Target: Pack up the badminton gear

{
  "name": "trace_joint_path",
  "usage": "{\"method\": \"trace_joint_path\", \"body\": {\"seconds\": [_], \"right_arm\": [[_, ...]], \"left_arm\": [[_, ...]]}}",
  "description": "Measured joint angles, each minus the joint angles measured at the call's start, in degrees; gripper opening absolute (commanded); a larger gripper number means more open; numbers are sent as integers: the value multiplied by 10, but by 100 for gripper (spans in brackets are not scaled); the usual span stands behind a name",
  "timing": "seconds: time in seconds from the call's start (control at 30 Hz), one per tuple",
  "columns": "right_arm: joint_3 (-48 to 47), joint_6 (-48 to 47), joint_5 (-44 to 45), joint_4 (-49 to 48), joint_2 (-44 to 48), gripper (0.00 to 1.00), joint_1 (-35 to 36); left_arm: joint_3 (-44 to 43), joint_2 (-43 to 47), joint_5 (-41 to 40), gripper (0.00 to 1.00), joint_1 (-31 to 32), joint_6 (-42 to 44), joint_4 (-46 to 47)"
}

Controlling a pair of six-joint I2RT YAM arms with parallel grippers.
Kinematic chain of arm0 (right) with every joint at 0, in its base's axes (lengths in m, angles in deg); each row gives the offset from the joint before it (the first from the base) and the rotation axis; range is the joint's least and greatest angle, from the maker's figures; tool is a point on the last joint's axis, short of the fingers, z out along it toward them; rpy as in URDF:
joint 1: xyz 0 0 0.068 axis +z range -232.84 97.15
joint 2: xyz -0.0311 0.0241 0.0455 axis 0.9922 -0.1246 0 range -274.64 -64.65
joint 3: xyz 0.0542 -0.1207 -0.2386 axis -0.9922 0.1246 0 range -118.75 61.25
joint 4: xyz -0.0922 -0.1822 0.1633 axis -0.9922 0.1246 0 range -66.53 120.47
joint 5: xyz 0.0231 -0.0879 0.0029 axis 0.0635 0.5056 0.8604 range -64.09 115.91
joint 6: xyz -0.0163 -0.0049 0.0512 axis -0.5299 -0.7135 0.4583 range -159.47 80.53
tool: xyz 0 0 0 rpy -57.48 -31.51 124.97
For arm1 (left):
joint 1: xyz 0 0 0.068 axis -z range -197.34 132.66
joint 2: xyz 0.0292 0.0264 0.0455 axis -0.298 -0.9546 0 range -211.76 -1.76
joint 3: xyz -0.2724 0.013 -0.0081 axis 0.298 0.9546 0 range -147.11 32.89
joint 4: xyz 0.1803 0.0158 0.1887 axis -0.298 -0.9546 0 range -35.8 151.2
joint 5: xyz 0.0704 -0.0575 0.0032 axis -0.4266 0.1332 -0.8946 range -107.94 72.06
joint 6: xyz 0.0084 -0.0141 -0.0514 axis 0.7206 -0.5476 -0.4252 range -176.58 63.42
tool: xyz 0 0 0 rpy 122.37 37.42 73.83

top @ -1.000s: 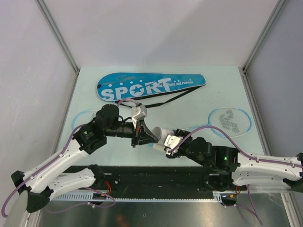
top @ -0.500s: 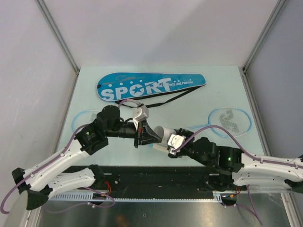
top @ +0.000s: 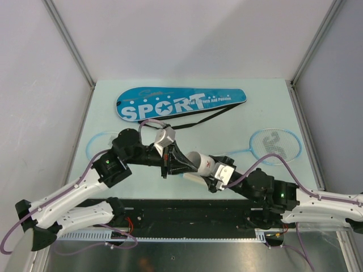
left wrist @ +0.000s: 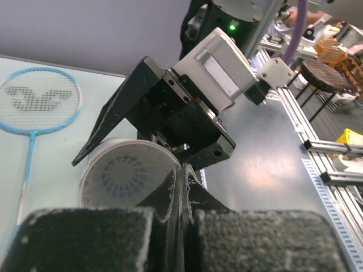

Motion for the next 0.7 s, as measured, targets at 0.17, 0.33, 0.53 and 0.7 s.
{"method": "trace_joint_path", "body": {"seconds": [0.17,0.33,0.53,0.7], "right_arm": [[33,-13,-23,-37,30,6,6],[42,-13,-42,-65,43,6,12],[52,-12,-59,-96,54,5,17],[57,-12,-59,-103,61,5,17]], "left_arm": [[36,-1,35,0,2,-35,87],[47,-15,69,13,5,-70,169],[60,-25,88,28,11,-90,243],[66,-35,93,32,12,-99,286]]}}
